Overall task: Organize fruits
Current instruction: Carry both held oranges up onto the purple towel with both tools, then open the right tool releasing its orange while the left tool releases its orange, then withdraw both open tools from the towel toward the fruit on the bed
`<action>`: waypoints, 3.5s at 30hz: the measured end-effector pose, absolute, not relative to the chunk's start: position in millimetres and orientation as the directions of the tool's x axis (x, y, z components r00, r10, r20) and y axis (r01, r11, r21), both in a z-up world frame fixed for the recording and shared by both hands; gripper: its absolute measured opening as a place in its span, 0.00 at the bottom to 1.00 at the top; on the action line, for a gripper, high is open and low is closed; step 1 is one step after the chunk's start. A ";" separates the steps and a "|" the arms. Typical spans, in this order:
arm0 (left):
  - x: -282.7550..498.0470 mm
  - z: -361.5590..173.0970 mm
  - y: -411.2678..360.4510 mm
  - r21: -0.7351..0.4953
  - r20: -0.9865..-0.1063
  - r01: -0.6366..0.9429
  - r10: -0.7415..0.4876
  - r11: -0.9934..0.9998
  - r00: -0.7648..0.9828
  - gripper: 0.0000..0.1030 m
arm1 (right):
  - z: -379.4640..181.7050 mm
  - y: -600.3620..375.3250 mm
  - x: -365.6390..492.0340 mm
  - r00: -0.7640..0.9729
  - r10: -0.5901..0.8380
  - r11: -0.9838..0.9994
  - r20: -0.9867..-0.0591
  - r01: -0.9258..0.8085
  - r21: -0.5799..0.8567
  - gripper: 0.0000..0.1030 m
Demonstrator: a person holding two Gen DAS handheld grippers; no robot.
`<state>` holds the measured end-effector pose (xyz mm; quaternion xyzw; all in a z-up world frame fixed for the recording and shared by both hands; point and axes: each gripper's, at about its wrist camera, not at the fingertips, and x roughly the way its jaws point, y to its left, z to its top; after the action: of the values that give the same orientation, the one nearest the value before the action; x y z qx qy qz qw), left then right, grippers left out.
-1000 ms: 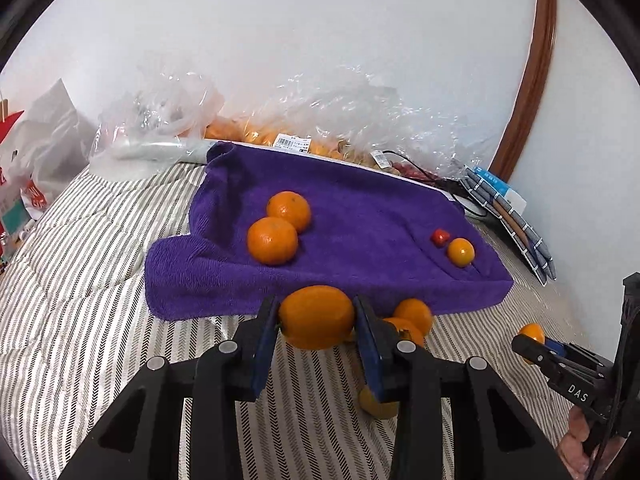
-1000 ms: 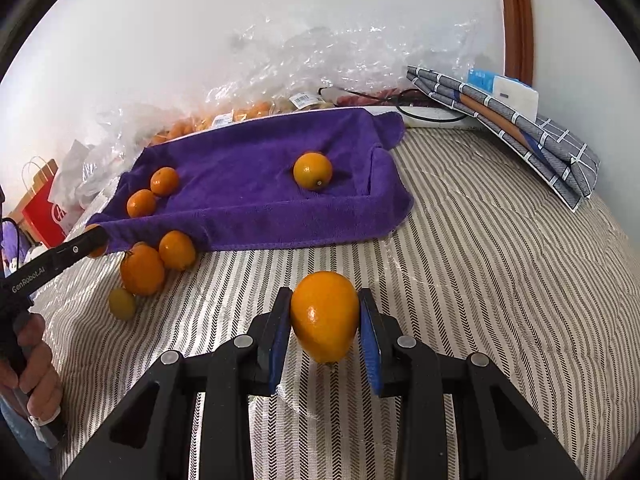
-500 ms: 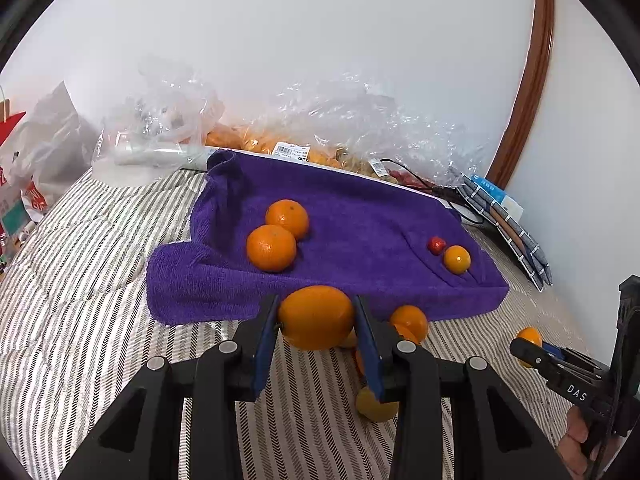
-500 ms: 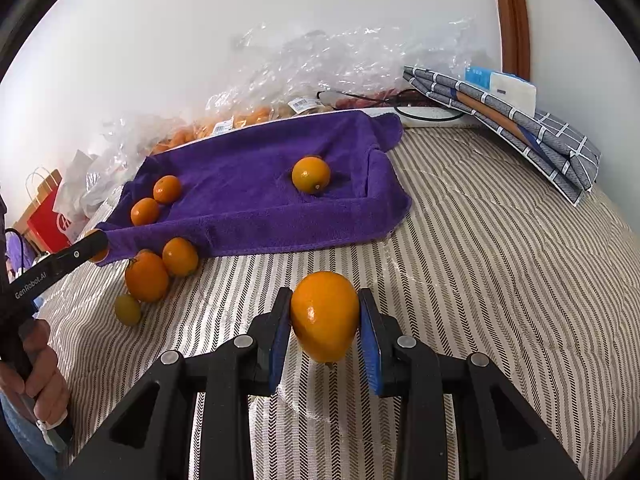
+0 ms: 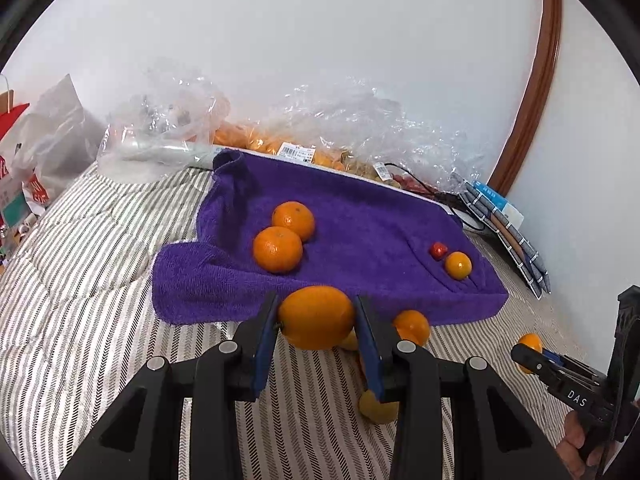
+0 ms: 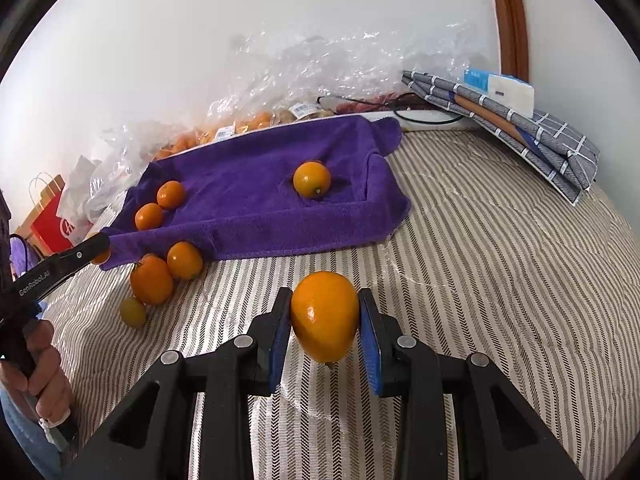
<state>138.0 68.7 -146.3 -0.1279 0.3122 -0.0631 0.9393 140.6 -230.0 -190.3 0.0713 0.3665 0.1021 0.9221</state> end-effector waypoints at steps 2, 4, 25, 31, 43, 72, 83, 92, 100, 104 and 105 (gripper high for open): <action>138.3 -146.2 69.5 -0.280 -0.572 0.037 -0.198 0.959 0.796 0.35 | -189.6 -230.5 144.4 0.694 0.264 0.962 -0.670 -0.143 0.232 0.31; 138.1 -144.8 70.3 -0.274 -0.573 0.030 -0.189 0.961 0.797 0.35 | -182.8 -231.6 149.3 0.689 0.287 0.955 -0.666 -0.152 0.254 0.31; 213.4 -98.7 50.0 -0.221 -0.626 0.016 -0.155 0.975 0.764 0.35 | -162.9 -218.3 244.3 0.665 0.287 0.957 -0.690 -0.226 0.180 0.31; 235.6 -125.7 37.5 -0.208 -0.646 0.015 -0.149 0.978 0.748 0.35 | -176.2 -217.7 255.6 0.643 0.273 0.961 -0.716 -0.224 0.165 0.31; 244.5 -151.3 28.1 -0.182 -0.689 0.051 -0.165 0.982 0.706 0.35 | -183.8 -216.7 262.1 0.671 0.230 0.972 -0.704 -0.190 0.136 0.32; 215.6 -107.8 48.7 -0.143 -0.644 0.014 -0.104 0.990 0.758 0.40 | -145.1 -209.2 207.6 0.724 0.221 0.975 -0.653 -0.168 0.144 0.50; 150.7 -120.5 108.3 -0.140 -0.684 -0.050 -0.060 0.989 0.727 0.40 | -157.2 -148.4 164.8 0.684 0.252 0.960 -0.685 -0.269 0.084 0.42; 134.4 -147.8 129.1 -0.156 -0.685 -0.072 -0.056 0.985 0.726 0.40 | -177.1 -120.4 178.4 0.623 0.269 0.947 -0.734 -0.312 0.083 0.29; 133.5 -151.2 138.3 -0.206 -0.683 -0.098 -0.072 0.974 0.727 0.40 | -182.0 -102.8 191.7 0.588 0.319 0.926 -0.744 -0.360 0.112 0.30; 133.4 -153.2 139.3 -0.206 -0.688 -0.106 -0.067 0.973 0.723 0.40 | -184.1 -97.6 197.4 0.569 0.337 0.919 -0.750 -0.373 0.130 0.34; 133.8 -153.5 139.9 -0.206 -0.688 -0.109 -0.065 0.973 0.723 0.40 | -184.9 -96.3 198.8 0.566 0.338 0.918 -0.752 -0.375 0.130 0.35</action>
<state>133.8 139.9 -153.5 -0.1165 0.3722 0.0118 0.9207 198.8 -96.3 -184.9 -0.0220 0.4197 0.2017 0.8847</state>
